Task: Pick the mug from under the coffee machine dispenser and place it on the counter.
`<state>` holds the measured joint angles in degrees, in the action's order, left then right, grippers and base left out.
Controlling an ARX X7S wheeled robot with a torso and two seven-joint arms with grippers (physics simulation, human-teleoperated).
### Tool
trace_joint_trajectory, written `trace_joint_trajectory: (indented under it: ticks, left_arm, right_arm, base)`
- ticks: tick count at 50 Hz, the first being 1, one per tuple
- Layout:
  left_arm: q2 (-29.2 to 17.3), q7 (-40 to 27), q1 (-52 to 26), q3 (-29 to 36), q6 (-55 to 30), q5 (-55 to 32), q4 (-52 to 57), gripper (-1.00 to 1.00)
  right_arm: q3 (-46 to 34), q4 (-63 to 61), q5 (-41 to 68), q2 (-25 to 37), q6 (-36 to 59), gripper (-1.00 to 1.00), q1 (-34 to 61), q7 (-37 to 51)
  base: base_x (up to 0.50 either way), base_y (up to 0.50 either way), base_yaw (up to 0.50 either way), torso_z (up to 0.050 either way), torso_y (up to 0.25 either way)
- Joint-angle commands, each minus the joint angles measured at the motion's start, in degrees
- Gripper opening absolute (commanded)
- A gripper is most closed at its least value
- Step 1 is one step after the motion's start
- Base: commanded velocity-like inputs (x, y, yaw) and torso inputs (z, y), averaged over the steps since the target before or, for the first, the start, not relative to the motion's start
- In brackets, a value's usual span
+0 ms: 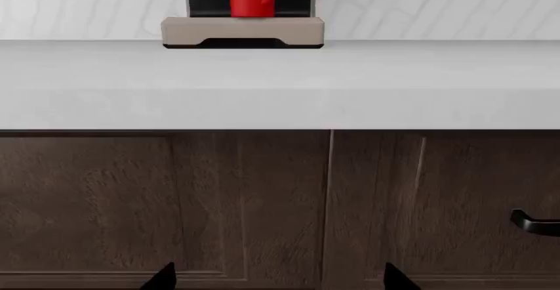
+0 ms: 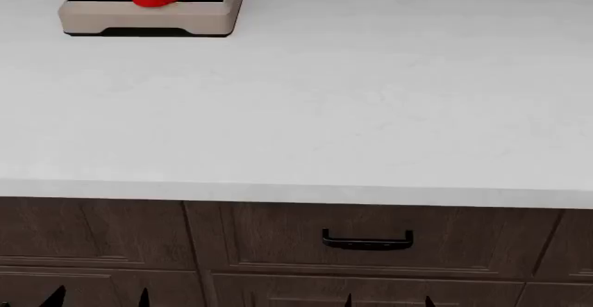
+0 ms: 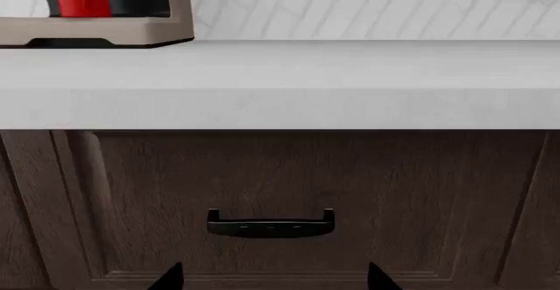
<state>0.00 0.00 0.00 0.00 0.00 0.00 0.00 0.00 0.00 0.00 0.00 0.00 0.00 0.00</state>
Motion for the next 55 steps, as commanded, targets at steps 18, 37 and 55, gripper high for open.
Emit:
trace_joint_trajectory:
  ticks: [18, 37, 55]
  left_arm:
    - [-3.3, -3.93, 0.01, 3.79, -0.46, -3.38, 0.55, 1.0]
    - [-4.83, -5.27, -0.14, 5.66, 1.04, -4.36, -0.25, 1.0]
    - [-6.05, -6.59, 0.24, 7.23, 1.11, -5.18, 0.43, 1.0]
  right_arm:
    - [-4.13, -0.19, 3.18, 3.33, 0.14, 1.0, 0.1, 4.06]
    - [-5.85, 0.36, 4.46, 4.69, -0.51, 1.0, 0.43, 5.69]
    - [-7.24, -0.37, 5.46, 5.85, -0.16, 1.0, 0.25, 7.14]
  base:
    - [0.0, 0.0, 0.0, 0.0, 0.0]
    - [0.0, 0.0, 0.0, 0.042, 0.0]
    - [0.0, 0.0, 0.0, 0.05, 0.0]
